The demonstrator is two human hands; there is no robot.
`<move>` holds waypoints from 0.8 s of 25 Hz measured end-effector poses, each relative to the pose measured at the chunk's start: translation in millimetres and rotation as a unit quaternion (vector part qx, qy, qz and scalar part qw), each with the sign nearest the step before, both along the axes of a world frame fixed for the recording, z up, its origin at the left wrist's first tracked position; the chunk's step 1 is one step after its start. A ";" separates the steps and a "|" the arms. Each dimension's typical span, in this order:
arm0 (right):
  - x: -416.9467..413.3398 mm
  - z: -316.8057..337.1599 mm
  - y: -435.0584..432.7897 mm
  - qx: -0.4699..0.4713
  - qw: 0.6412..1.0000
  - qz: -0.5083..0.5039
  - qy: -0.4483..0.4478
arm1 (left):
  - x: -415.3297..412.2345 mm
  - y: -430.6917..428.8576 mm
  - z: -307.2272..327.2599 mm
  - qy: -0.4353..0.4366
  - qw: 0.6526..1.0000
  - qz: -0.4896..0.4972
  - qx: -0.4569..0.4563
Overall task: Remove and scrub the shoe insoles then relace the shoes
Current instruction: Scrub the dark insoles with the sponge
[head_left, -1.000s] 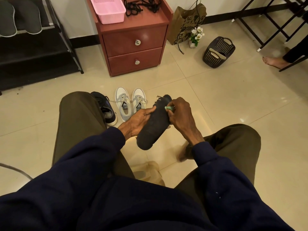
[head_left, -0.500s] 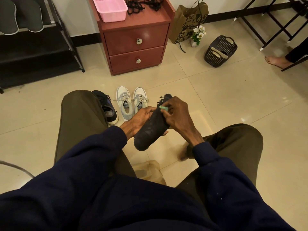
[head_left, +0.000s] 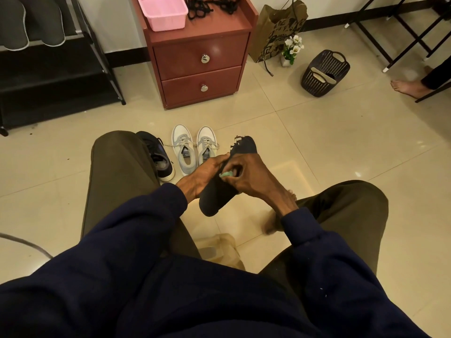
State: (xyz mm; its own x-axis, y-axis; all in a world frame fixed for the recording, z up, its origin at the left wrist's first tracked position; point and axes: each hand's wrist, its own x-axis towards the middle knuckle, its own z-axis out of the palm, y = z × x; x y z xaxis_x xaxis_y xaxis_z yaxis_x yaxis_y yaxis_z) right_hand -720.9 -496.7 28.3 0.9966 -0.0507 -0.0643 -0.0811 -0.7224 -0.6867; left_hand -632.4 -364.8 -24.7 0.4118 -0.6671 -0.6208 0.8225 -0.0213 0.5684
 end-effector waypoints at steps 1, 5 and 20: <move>1.8 -1.6 -2.4 -0.031 0.999 -0.015 -0.001 | 0.6 0.3 0.3 0.010 1.000 -0.001 -0.011; 2.6 -6.7 -28.9 -0.124 0.980 -0.156 -0.021 | -6.0 -1.8 8.9 0.080 0.996 0.000 -0.038; -3.2 3.6 -17.2 -0.047 0.997 -0.027 0.051 | -3.8 -0.8 18.4 0.051 0.997 0.062 -0.021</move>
